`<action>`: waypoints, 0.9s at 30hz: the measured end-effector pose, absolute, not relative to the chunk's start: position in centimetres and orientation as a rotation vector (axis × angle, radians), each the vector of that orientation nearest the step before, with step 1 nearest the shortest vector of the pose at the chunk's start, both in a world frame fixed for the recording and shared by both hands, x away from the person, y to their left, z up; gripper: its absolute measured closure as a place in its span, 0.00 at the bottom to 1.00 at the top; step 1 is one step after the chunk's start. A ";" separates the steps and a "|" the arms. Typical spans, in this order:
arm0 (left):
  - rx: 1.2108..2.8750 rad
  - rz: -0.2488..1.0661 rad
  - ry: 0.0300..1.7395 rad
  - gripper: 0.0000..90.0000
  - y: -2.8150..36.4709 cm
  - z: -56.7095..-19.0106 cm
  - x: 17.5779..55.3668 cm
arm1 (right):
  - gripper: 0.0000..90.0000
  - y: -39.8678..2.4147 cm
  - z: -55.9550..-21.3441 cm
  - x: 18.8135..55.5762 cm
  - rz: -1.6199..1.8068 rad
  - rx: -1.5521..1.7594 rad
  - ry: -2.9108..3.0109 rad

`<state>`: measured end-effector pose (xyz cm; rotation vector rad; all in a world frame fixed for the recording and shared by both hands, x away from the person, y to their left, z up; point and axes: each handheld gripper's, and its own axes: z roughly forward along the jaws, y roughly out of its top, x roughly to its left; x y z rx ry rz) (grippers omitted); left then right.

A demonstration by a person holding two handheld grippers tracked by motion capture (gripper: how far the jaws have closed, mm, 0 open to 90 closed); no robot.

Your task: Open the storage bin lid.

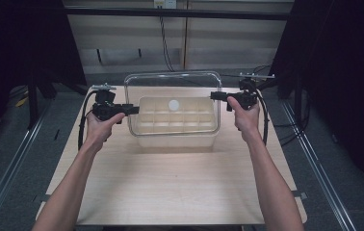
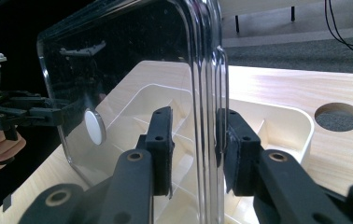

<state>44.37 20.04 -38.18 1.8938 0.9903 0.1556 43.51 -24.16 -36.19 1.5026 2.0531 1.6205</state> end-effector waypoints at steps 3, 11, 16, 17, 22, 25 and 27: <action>1.896 0.163 0.978 0.68 20.2 -37.9 44.3 | 0.74 -24.1 -36.0 43.4 1.624 1.500 2.050; 1.906 0.180 0.963 0.69 20.4 -37.2 43.6 | 0.74 -24.0 -35.5 42.9 1.618 1.482 2.067; 1.905 0.186 0.942 0.71 20.6 -36.6 43.0 | 0.74 -24.0 -35.3 42.5 1.609 1.482 2.085; 1.904 0.187 0.939 0.71 20.7 -36.6 42.9 | 0.74 -23.9 -35.2 42.4 1.615 1.475 2.081; 1.885 0.181 0.929 0.71 20.7 -36.4 42.4 | 0.74 -23.9 -34.8 41.6 1.625 1.465 2.066; 1.885 0.178 0.925 0.71 20.7 -36.4 42.2 | 0.74 -24.1 -34.6 41.2 1.627 1.451 2.060; 1.883 0.178 0.922 0.71 20.6 -36.4 42.0 | 0.74 -24.1 -34.5 40.9 1.624 1.451 2.061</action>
